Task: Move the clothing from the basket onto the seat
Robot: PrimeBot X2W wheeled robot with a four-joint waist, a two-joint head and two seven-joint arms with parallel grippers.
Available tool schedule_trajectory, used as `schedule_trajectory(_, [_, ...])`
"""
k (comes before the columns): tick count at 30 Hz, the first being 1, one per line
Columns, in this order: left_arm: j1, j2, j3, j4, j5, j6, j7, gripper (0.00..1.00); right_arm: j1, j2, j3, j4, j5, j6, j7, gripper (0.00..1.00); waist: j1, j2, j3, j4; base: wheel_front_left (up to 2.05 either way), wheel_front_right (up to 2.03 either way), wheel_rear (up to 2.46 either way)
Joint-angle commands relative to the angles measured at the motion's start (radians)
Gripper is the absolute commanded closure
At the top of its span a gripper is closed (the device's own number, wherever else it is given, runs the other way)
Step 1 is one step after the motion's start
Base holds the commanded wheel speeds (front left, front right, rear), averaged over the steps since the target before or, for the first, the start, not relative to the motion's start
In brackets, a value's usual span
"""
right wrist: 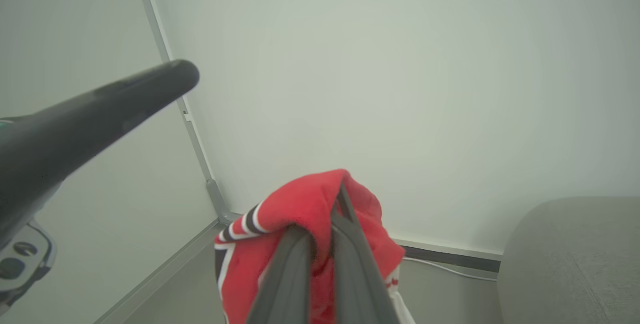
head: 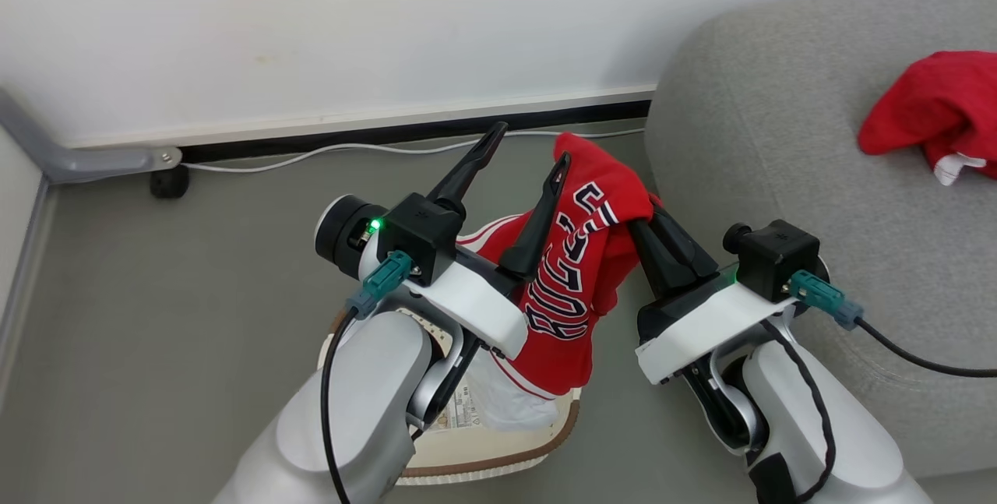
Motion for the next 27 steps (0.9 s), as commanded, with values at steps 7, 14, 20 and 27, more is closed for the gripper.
schedule_trajectory(7, [0.009, 0.014, 0.036, 0.009, -0.015, -0.057, -0.010, 0.00, 0.009, -0.004, -0.053, -0.090, 0.008, 0.003, -0.006, 1.00, 0.0000, -0.0001, -0.018, -0.157, 0.00, 0.00, 0.00])
schedule_trajectory(14, [0.054, 0.007, 0.048, 0.045, -0.023, -0.101, -0.010, 0.00, 0.024, -0.014, -0.114, -0.143, 0.006, 0.003, -0.006, 1.00, 0.0000, -0.0001, -0.037, -0.253, 0.00, 0.00, 0.00])
schedule_trajectory(20, [0.090, 0.000, 0.068, 0.050, -0.024, -0.120, -0.010, 0.00, 0.041, -0.022, -0.137, -0.191, 0.007, 0.003, -0.006, 1.00, 0.0000, -0.0001, -0.044, -0.353, 0.00, 0.00, 0.00])
schedule_trajectory(27, [0.093, -0.006, 0.063, 0.059, -0.013, -0.138, -0.010, 0.00, 0.076, -0.046, -0.205, -0.269, 0.012, 0.003, -0.006, 1.00, 0.0000, -0.0001, -0.025, -0.423, 0.00, 0.00, 0.00])
